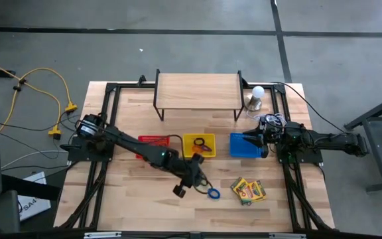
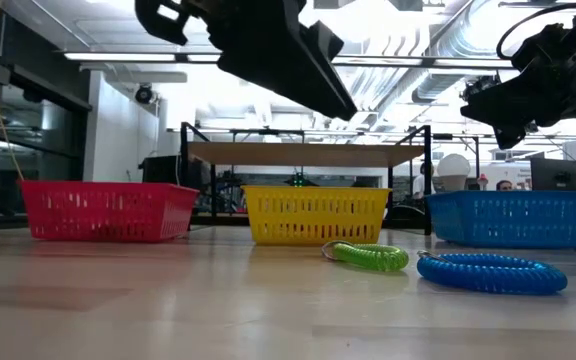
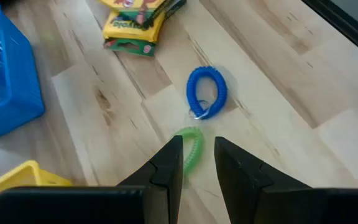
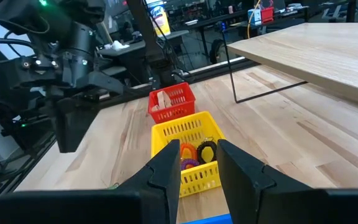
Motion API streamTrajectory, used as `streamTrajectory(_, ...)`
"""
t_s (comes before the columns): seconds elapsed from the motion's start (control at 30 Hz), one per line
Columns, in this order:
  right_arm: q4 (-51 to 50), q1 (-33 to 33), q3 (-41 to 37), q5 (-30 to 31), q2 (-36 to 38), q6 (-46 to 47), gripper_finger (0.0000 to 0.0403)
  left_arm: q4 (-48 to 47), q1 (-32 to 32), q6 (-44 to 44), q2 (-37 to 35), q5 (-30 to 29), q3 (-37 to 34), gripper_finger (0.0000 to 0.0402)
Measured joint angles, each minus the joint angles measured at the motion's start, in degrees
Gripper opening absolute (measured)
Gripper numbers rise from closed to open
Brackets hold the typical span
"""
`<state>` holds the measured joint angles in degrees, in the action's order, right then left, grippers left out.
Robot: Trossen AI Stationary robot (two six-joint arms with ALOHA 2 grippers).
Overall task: Pick & Place Office Desk Supplies
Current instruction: Put the green spring keychain into the yellow bin
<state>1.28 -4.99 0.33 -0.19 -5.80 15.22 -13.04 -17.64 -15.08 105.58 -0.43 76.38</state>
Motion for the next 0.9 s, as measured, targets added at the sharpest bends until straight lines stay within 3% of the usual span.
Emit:
streamTrajectory(0.4, 0.08, -0.01, 0.01, 0.02, 0.00, 0.00, 0.0094, 1.84, 1.79, -4.82, 4.34, 6.28, -0.11, 0.0086)
streamTrajectory(0.9, -0.13, -0.01, -0.01, -0.02, 0.00, 0.00, 0.0094, 8.69, 1.79, -9.74, 10.75, 7.24, -0.09, 0.0086)
